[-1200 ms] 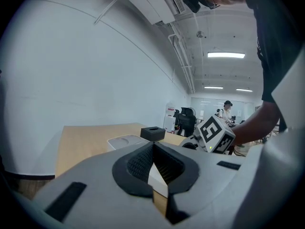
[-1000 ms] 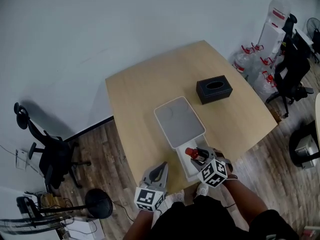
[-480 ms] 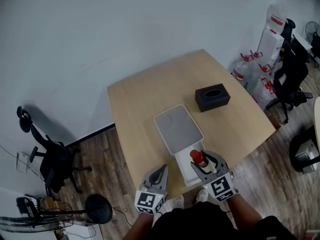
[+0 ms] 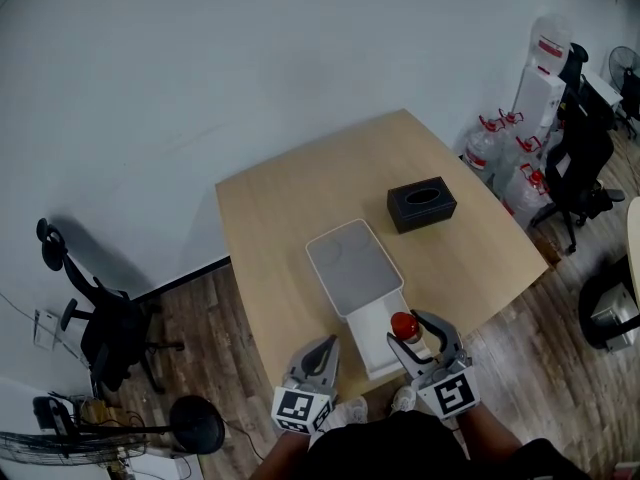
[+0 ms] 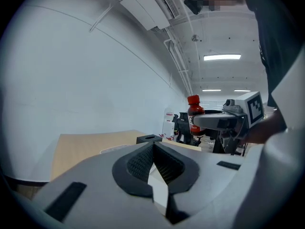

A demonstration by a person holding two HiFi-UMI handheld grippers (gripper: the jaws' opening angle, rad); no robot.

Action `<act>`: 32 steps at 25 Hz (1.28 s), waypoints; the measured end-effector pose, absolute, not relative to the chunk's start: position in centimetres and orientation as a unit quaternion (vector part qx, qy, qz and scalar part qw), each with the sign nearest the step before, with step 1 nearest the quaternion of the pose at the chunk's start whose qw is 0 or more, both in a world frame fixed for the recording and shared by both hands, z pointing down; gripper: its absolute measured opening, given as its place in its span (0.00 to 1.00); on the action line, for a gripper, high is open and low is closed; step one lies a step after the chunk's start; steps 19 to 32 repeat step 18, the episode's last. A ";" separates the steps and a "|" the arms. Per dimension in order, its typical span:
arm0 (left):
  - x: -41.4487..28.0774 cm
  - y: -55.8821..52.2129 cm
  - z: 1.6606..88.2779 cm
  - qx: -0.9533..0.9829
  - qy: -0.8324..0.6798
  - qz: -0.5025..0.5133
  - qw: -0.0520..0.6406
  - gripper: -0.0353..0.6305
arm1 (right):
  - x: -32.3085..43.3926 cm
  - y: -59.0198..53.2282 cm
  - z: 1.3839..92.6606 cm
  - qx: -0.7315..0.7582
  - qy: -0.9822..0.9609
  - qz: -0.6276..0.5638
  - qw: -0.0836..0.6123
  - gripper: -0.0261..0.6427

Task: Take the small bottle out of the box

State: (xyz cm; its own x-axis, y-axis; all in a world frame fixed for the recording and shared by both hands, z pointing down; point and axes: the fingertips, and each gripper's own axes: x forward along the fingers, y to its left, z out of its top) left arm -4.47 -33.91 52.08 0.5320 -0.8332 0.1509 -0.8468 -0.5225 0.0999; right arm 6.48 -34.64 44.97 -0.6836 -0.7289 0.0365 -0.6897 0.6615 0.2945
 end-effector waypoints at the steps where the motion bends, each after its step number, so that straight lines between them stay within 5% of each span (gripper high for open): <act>1: -4.3 -33.9 52.0 0.872 -0.481 0.042 0.079 0.08 | 6.6 -34.6 44.7 0.390 -0.909 -0.132 0.070 0.39; 32: -3.6 -33.4 51.6 0.874 -0.479 0.041 0.076 0.08 | 7.1 -34.3 43.1 0.389 -0.911 -0.135 0.029 0.39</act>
